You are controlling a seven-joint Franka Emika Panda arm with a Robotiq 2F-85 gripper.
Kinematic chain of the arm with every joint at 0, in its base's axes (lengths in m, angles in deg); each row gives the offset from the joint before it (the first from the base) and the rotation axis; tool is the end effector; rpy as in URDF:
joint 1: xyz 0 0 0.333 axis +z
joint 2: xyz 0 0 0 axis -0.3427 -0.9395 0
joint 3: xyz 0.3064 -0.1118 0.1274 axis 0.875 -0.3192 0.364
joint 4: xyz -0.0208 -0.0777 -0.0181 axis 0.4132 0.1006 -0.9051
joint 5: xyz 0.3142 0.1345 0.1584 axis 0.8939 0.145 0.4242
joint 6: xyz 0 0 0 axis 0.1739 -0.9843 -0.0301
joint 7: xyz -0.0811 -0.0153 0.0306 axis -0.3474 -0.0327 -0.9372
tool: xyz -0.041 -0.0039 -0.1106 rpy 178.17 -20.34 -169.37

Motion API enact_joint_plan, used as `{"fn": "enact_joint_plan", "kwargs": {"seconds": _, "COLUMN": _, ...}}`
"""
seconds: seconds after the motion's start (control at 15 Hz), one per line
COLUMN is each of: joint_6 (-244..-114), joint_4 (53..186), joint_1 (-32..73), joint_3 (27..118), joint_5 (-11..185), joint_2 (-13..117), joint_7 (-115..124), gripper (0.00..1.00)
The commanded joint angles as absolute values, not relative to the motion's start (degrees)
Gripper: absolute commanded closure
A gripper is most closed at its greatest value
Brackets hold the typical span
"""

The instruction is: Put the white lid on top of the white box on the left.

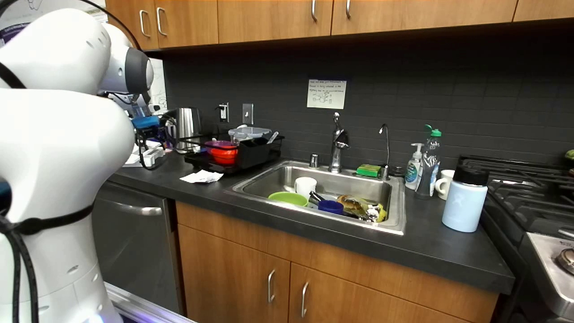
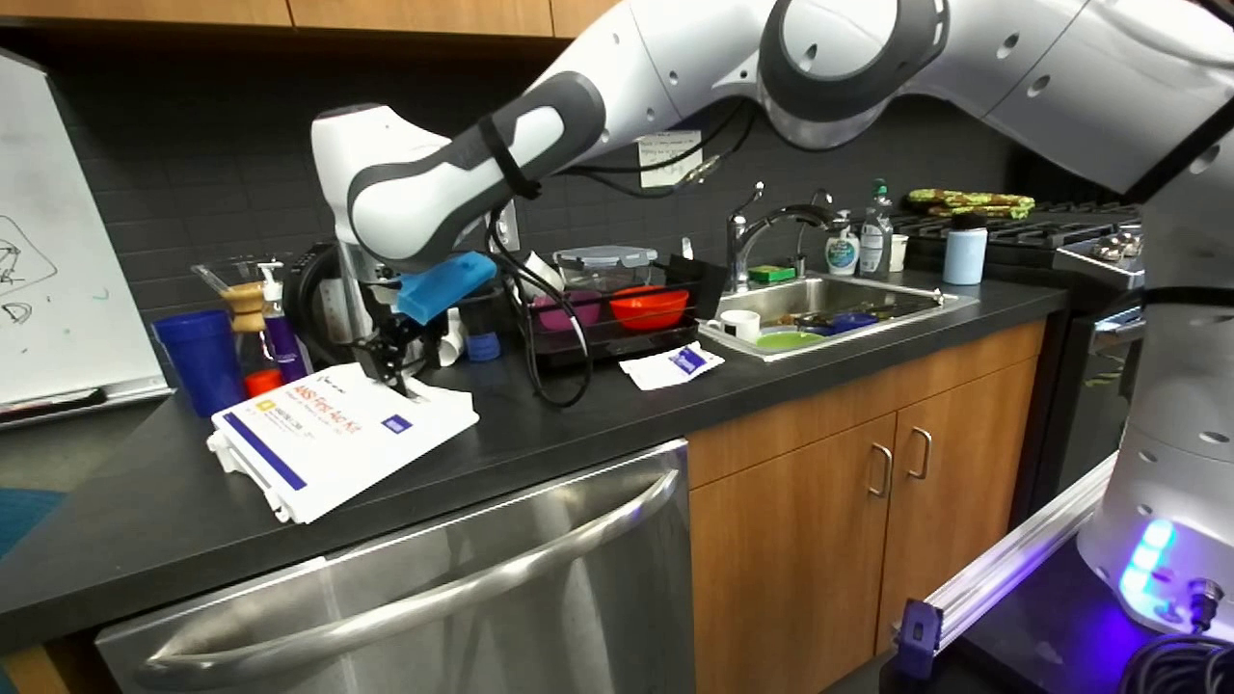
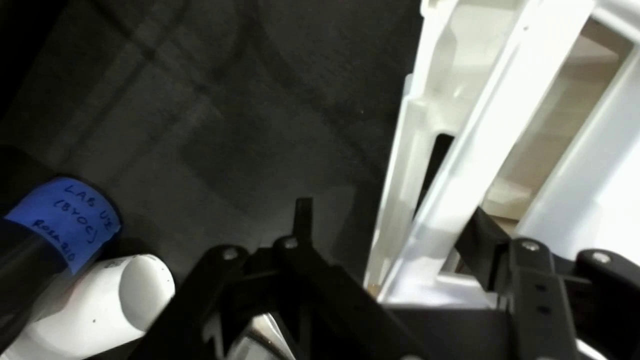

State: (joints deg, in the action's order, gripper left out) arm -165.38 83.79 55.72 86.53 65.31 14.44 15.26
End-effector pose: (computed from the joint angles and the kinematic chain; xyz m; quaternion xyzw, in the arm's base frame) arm 0.6229 0.5246 0.3233 0.9386 0.3084 0.1415 0.0623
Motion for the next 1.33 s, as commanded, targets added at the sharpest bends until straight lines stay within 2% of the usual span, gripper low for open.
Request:
{"fn": "enact_joint_plan", "kwargs": {"seconds": 0.0, "joint_6": -165.99, "joint_4": 89.60, "joint_1": 55.00, "joint_3": 85.89, "joint_5": 64.01, "joint_2": 19.68, "joint_7": 14.91, "gripper": 0.01}}
{"fn": "enact_joint_plan", "kwargs": {"seconds": 0.47, "joint_6": -165.00, "joint_4": 96.99, "joint_1": 51.21, "joint_3": 87.29, "joint_5": 66.01, "joint_2": 28.50, "joint_7": 13.27, "gripper": 0.00}}
{"fn": "enact_joint_plan", "kwargs": {"seconds": 0.93, "joint_6": -158.12, "joint_4": 116.30, "joint_1": 41.79, "joint_3": 94.78, "joint_5": 78.50, "joint_2": 44.47, "joint_7": -1.55, "gripper": 0.00}}
{"fn": "enact_joint_plan", "kwargs": {"seconds": 1.27, "joint_6": -158.53, "joint_4": 130.97, "joint_1": 37.16, "joint_3": 94.26, "joint_5": 87.23, "joint_2": 55.93, "joint_7": -8.47, "gripper": 0.00}}
